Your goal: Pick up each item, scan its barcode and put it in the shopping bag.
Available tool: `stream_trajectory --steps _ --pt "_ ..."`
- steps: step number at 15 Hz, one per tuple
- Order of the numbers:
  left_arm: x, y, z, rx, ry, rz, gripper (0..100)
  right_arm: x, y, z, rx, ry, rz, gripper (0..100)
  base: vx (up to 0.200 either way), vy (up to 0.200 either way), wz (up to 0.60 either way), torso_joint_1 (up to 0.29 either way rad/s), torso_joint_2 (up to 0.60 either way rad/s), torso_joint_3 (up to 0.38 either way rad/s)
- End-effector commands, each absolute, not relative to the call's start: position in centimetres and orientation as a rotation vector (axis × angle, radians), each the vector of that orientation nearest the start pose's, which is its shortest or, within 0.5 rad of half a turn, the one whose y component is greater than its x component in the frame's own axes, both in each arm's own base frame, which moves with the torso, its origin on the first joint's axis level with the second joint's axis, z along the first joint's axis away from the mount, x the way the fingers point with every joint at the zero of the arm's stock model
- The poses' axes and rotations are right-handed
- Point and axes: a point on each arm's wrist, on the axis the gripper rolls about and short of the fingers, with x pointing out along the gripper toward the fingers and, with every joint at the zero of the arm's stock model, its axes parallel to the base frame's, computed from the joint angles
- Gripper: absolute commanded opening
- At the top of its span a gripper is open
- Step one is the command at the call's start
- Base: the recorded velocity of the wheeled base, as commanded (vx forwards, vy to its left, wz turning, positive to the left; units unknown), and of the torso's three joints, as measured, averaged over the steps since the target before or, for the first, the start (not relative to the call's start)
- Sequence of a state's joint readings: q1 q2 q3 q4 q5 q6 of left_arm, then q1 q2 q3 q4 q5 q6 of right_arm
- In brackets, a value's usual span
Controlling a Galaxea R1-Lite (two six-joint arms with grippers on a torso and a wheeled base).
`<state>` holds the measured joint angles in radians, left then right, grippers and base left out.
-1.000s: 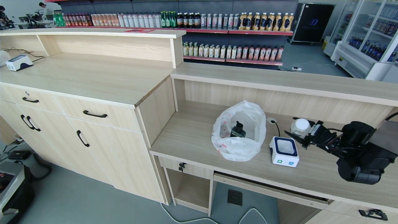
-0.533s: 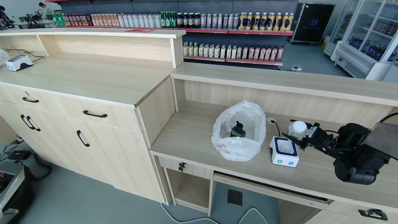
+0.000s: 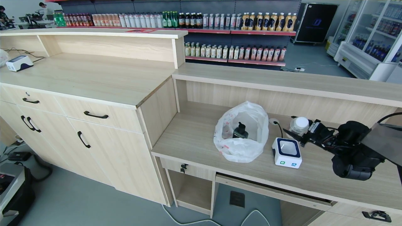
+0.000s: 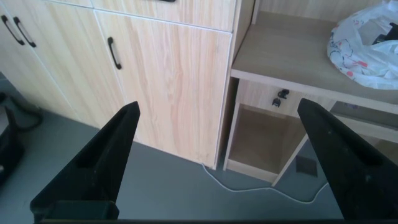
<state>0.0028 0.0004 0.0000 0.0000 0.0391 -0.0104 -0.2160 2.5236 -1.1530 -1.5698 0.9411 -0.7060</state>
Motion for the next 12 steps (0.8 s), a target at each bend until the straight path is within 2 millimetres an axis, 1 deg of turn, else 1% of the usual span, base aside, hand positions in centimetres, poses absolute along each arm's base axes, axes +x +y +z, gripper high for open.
stream_trajectory --steps 1,5,7,12 --pt "-2.3 0.1 7.5 -0.011 0.000 0.043 100 44.6 -7.4 3.0 -0.777 -0.431 0.646 0 0.000 0.000 0.00 0.000 0.00 0.000" --pt "-2.3 0.1 7.5 -0.011 0.000 0.043 100 45.1 -6.5 1.7 -0.750 -0.435 0.716 0 0.000 0.000 0.00 0.000 0.00 0.000" --pt "-2.3 0.1 7.5 -0.011 0.000 0.043 100 45.4 -6.3 1.4 -0.752 -0.442 0.722 0 0.000 0.000 0.00 0.000 0.00 0.000" --pt "-2.3 0.1 7.5 -0.011 0.000 0.043 100 45.7 -6.4 1.7 -0.756 -0.454 0.716 0 0.000 0.000 0.00 0.000 0.00 0.000"
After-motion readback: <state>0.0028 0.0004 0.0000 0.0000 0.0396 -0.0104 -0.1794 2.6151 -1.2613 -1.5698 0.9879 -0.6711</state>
